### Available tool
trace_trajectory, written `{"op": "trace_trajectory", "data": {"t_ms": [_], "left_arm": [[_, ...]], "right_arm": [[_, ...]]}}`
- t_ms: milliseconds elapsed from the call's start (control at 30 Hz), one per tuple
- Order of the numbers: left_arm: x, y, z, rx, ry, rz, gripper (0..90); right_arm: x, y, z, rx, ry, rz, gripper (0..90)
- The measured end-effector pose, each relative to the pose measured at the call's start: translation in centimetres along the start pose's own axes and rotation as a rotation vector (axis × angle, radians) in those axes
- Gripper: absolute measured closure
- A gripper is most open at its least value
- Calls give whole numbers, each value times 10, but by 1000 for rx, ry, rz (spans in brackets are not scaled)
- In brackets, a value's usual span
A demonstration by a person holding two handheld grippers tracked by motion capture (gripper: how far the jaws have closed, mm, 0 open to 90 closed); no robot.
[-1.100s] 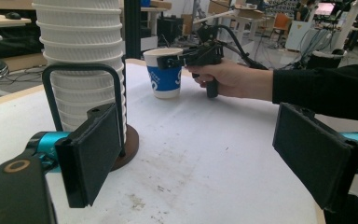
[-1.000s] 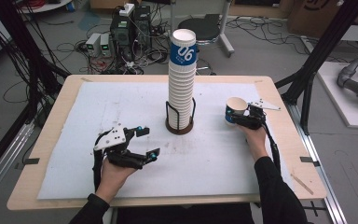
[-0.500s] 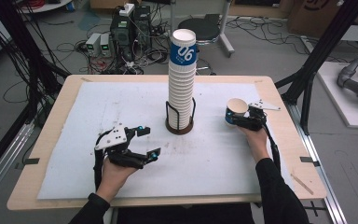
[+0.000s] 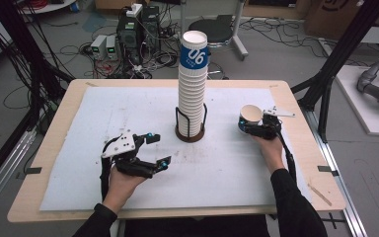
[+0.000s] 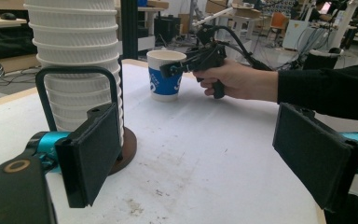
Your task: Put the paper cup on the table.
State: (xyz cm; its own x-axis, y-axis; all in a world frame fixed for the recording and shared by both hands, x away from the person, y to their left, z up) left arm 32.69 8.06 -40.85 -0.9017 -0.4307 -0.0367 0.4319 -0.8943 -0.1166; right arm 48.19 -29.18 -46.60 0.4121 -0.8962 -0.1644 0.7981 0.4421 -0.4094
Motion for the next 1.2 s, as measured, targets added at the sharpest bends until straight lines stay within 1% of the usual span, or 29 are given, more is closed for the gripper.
{"op": "trace_trajectory", "data": {"t_ms": [67,200,300,500,633,700,767,833,867,900,967,1033,1200], "left_arm": [[0,0,0,-1,1,-1,151],[-1,1,0,-4,2,-5,151],[-1,1,0,-6,1,-6,151],[-1,2,-1,-6,-1,-6,151],[-1,3,-1,-6,-1,-10,151],[-2,3,-1,-6,1,-10,151],[-2,4,-1,-4,-2,-9,152],[-2,3,0,-4,-4,-5,151],[-3,3,-1,-6,-2,-5,151],[-3,3,-1,-7,0,-6,151],[-4,3,-1,-6,-2,-1,151],[-5,3,-1,-7,-7,2,151],[-8,4,-1,-9,-12,11,151]], "right_arm": [[-1,-1,-1,-13,0,4,136],[-2,-3,0,-27,-10,-13,133],[-2,-7,-1,-45,-6,-21,133],[-1,-17,-3,-71,-12,-44,132],[-3,-28,-5,-102,-8,-40,133],[-5,-34,-5,-96,-7,-37,132],[-8,-41,-6,-100,7,-20,133],[-10,-48,-6,-88,5,-5,133],[-12,-52,-5,-82,7,14,133],[-14,-55,-5,-77,11,23,133],[-19,-64,-5,-73,4,47,133],[-22,-72,-3,-56,6,70,133],[-35,-92,3,5,9,149,133]]}}
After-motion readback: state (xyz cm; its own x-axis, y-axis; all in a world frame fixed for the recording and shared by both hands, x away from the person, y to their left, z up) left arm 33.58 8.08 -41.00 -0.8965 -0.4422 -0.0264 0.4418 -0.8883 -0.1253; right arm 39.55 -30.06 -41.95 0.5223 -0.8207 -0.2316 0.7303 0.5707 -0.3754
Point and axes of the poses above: each handheld gripper's, and its own axes: y roughly forward along the jaws, z roughly out of its top, x roughly to its right, the point moved 6 cm from there along y, roughly forward along the jaws, and after that the axes turned 6 degrees about y, right-handed, at the moved point
